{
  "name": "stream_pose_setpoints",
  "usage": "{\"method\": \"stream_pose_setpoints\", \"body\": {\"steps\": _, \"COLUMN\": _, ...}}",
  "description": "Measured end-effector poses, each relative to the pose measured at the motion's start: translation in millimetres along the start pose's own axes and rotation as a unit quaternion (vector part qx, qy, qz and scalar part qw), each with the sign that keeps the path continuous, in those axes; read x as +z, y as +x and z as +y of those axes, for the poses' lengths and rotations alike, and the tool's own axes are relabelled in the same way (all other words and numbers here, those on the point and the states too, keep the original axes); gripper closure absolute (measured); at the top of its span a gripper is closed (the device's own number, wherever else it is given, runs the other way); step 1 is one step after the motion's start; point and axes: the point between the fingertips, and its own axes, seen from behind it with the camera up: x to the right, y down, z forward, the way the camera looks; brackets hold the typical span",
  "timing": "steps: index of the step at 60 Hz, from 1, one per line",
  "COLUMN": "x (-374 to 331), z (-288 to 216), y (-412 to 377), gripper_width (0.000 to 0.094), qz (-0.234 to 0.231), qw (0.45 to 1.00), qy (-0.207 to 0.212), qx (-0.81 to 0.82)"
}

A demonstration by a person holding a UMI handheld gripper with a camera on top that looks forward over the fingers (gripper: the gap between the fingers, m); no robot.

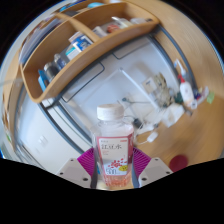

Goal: Pour water

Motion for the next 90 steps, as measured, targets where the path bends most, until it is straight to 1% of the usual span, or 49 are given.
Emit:
{"method": "stream_pose_setpoints", "body": {"steps": 4, "x": -6, "z": -20, "y": 35, "gripper_width": 0.0447, "qz": 0.062, "qw": 0.992, "qy": 0.012, "qx": -0.109}}
{"method": "stream_pose_setpoints", "body": {"steps": 8, "x": -10, "z": -35, "y": 73, "gripper_width": 0.0448, "qz": 0.126, "qw": 0.972, "qy": 0.023, "qx": -0.198}}
{"method": "stream_pose_setpoints", "body": {"steps": 10, "x": -11, "z": -40, "y": 89, "gripper_width": 0.0442, "qz": 0.149, "qw": 0.961, "qy": 0.025, "qx": -0.231}}
{"method": "stream_pose_setpoints", "body": {"steps": 13, "x": -9, "z": -44, "y": 108, "gripper_width": 0.0437, "qz": 0.174, "qw": 0.948, "qy": 0.028, "qx": -0.267}}
{"method": "stream_pose_setpoints", "body": {"steps": 14, "x": -10, "z": -39, "y": 121, "gripper_width": 0.044, "qz": 0.173, "qw": 0.944, "qy": 0.034, "qx": -0.277}}
{"method": "stream_pose_setpoints", "body": {"steps": 16, "x": -6, "z": -43, "y": 125, "gripper_width": 0.0439, "qz": 0.182, "qw": 0.942, "qy": 0.029, "qx": -0.282}}
{"method": "stream_pose_setpoints", "body": {"steps": 20, "x": 4, "z": -37, "y": 140, "gripper_width": 0.0432, "qz": 0.185, "qw": 0.94, "qy": 0.03, "qx": -0.284}}
{"method": "stream_pose_setpoints", "body": {"steps": 28, "x": 19, "z": -15, "y": 173, "gripper_width": 0.0432, "qz": 0.192, "qw": 0.941, "qy": 0.016, "qx": -0.278}}
{"method": "stream_pose_setpoints", "body": {"steps": 32, "x": 25, "z": -5, "y": 184, "gripper_width": 0.0432, "qz": 0.184, "qw": 0.946, "qy": 0.022, "qx": -0.268}}
{"method": "stream_pose_setpoints", "body": {"steps": 39, "x": 32, "z": 14, "y": 197, "gripper_width": 0.0427, "qz": 0.173, "qw": 0.949, "qy": 0.017, "qx": -0.262}}
{"method": "stream_pose_setpoints", "body": {"steps": 42, "x": 33, "z": 24, "y": 206, "gripper_width": 0.0411, "qz": 0.172, "qw": 0.95, "qy": 0.011, "qx": -0.261}}
{"method": "stream_pose_setpoints", "body": {"steps": 44, "x": 32, "z": 21, "y": 202, "gripper_width": 0.0388, "qz": 0.162, "qw": 0.953, "qy": 0.03, "qx": -0.256}}
{"method": "stream_pose_setpoints", "body": {"steps": 49, "x": 30, "z": 23, "y": 202, "gripper_width": 0.0346, "qz": 0.147, "qw": 0.957, "qy": 0.038, "qx": -0.246}}
{"method": "stream_pose_setpoints", "body": {"steps": 52, "x": 27, "z": 24, "y": 200, "gripper_width": 0.032, "qz": 0.137, "qw": 0.959, "qy": 0.032, "qx": -0.247}}
{"method": "stream_pose_setpoints", "body": {"steps": 54, "x": 30, "z": 30, "y": 200, "gripper_width": 0.0293, "qz": 0.131, "qw": 0.96, "qy": 0.028, "qx": -0.246}}
{"method": "stream_pose_setpoints", "body": {"steps": 56, "x": 29, "z": 35, "y": 202, "gripper_width": 0.0264, "qz": 0.132, "qw": 0.96, "qy": 0.014, "qx": -0.245}}
{"method": "stream_pose_setpoints", "body": {"steps": 61, "x": 24, "z": 45, "y": 215, "gripper_width": 0.0166, "qz": 0.153, "qw": 0.952, "qy": -0.016, "qx": -0.264}}
{"method": "stream_pose_setpoints", "body": {"steps": 64, "x": 19, "z": 44, "y": 215, "gripper_width": 0.0121, "qz": 0.157, "qw": 0.949, "qy": -0.022, "qx": -0.272}}
{"method": "stream_pose_setpoints", "body": {"steps": 68, "x": 11, "z": 47, "y": 209, "gripper_width": 0.0081, "qz": 0.145, "qw": 0.951, "qy": -0.032, "qx": -0.271}}
{"method": "stream_pose_setpoints", "body": {"steps": 71, "x": 1, "z": 55, "y": 208, "gripper_width": 0.0078, "qz": 0.14, "qw": 0.95, "qy": -0.053, "qx": -0.274}}
{"method": "stream_pose_setpoints", "body": {"steps": 77, "x": -32, "z": 72, "y": 210, "gripper_width": 0.0084, "qz": 0.142, "qw": 0.943, "qy": -0.107, "qx": -0.282}}
{"method": "stream_pose_setpoints", "body": {"steps": 82, "x": -62, "z": 77, "y": 205, "gripper_width": 0.008, "qz": 0.142, "qw": 0.937, "qy": -0.139, "qx": -0.286}}
{"method": "stream_pose_setpoints", "body": {"steps": 86, "x": -78, "z": 67, "y": 198, "gripper_width": 0.0085, "qz": 0.15, "qw": 0.938, "qy": -0.148, "qx": -0.274}}
{"method": "stream_pose_setpoints", "body": {"steps": 90, "x": -89, "z": 51, "y": 180, "gripper_width": 0.0085, "qz": 0.149, "qw": 0.942, "qy": -0.135, "qx": -0.269}}
